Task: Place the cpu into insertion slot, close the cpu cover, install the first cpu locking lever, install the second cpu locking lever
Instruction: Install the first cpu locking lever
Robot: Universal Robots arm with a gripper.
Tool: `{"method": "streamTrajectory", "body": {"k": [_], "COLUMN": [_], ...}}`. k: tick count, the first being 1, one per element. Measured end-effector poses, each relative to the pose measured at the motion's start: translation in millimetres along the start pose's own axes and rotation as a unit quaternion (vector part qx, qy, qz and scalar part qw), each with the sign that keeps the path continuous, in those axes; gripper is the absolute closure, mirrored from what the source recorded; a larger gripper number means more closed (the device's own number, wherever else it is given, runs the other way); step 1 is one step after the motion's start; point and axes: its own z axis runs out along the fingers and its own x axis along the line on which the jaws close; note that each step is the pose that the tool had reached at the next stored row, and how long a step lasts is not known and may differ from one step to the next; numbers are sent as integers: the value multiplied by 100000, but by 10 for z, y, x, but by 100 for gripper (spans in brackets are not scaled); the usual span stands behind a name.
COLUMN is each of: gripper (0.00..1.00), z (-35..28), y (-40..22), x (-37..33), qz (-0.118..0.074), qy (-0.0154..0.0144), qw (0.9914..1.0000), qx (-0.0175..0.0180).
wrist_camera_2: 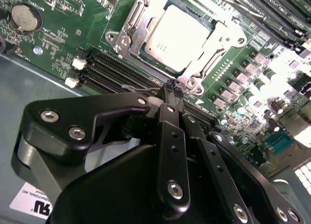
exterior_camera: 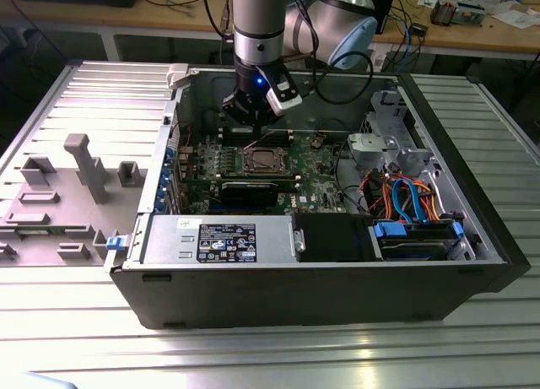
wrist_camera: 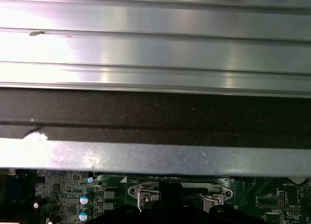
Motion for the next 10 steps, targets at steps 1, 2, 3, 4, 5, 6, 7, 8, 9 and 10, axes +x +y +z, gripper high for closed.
{"method": "streamTrajectory", "body": {"k": [1,2,3,4,5,6,7,8,9,10], "gripper": [89,89,89,89,89,89,89,89,89,89], "z": [0,0,0,0,0,0,0,0,0,0], "y": [0,0,0,0,0,0,0,0,0,0], "x": [0,0,0,0,0,0,0,0,0,0], "qz": [-5,-5,-5,-6,-7,-6,-8,-8,-8,-8], "qy": [3,1,1,0,2,2,-1,0,0,1], "qw": [100000,100000,100000,100000,100000,100000,100000,100000,100000,100000], "qx": [0,-3,-1,-2,-3,-4,-4,-3,-2,-4]}}
